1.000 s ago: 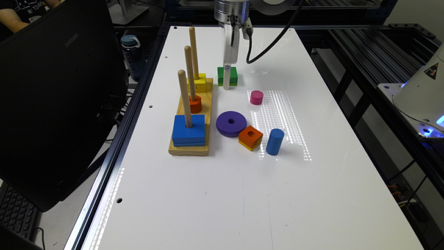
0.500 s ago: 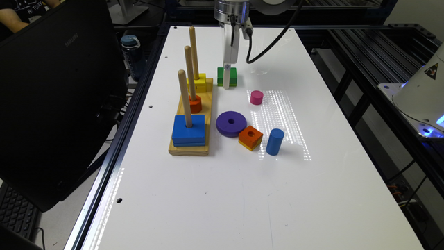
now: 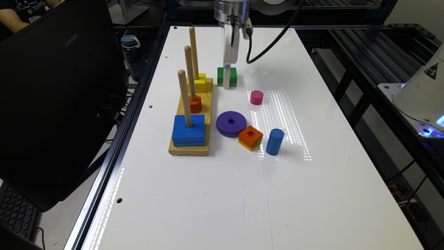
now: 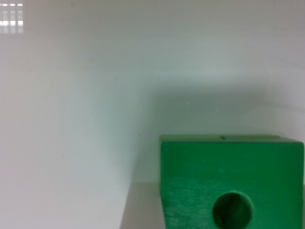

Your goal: Pick up green block.

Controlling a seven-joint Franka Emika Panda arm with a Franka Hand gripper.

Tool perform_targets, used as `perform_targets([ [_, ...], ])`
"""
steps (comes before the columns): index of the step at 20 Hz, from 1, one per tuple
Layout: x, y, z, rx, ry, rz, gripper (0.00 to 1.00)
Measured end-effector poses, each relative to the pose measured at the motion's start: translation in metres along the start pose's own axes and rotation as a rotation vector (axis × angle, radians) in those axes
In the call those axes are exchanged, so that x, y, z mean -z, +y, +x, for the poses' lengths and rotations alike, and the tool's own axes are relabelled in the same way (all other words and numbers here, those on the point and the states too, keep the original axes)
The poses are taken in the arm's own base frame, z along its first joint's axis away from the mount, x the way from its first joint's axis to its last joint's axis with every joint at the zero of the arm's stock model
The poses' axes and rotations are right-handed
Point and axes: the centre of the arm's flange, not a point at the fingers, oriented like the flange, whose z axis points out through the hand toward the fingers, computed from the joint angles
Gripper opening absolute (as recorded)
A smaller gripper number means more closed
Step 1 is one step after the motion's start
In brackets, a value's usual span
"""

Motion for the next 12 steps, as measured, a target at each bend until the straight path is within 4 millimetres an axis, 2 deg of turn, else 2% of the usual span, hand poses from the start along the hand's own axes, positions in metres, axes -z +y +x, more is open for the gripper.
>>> perform_targets([
  [3, 0.0000, 0.0000, 0.0000, 0.000, 0.000, 0.000, 1.00],
  [4, 0.0000, 0.0000, 0.0000, 0.000, 0.000, 0.000, 0.00],
  [12, 0.0002, 0.0000, 0.0000, 0.000, 0.000, 0.000, 0.00],
])
